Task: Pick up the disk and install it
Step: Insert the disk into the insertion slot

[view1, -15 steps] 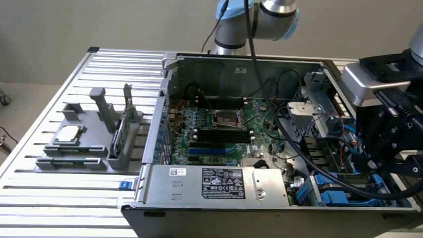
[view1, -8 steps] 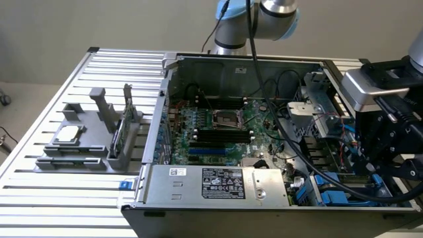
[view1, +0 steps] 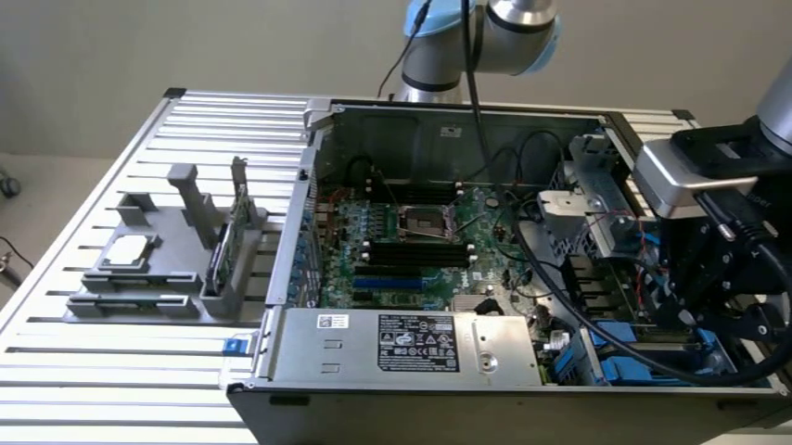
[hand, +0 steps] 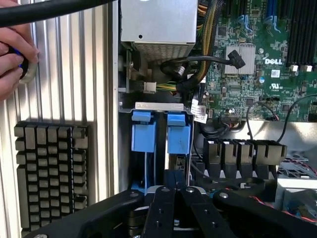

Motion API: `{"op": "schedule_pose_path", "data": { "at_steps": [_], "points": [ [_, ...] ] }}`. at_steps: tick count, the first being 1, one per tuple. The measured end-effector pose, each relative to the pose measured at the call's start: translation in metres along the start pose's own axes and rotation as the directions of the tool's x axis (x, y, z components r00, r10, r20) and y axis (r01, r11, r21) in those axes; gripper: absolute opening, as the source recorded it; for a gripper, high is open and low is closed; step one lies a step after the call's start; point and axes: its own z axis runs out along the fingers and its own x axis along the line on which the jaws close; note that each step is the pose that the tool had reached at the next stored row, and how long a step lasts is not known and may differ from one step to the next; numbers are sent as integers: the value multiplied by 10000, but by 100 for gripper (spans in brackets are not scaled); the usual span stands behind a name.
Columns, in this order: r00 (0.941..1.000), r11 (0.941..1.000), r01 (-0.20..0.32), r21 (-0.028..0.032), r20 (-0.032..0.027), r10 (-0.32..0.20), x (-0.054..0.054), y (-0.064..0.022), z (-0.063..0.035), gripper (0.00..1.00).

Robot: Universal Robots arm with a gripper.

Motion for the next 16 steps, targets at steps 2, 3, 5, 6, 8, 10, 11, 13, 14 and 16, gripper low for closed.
{"op": "schedule_pose_path", "data": {
  "at_steps": [2, 3, 5, 6, 8, 10, 11, 13, 14, 16],
  "points": [
    [10000, 10000, 0, -3, 8, 0, -3, 2, 29, 11],
    [10000, 10000, 0, -4, 13, 0, -6, 2, 44, 11],
    [10000, 10000, -1, -5, 20, 1, -15, 4, 69, 11],
    [10000, 10000, -1, -5, 30, 1, -21, 4, 82, 11],
    [10000, 10000, -2, -5, 51, 2, -38, 5, 107, 11],
    [10000, 10000, -4, -4, 79, 4, -58, 7, 134, 11],
    [10000, 10000, -5, -4, 91, 5, -66, 8, 149, 11],
    [9999, 10000, -6, -4, 103, 6, -80, 10, 182, 11],
    [9999, 10000, -5, -4, 106, 5, -86, 10, 200, 11],
    [9999, 10000, -5, -4, 107, 5, -94, 13, 237, 11]
  ]
}}
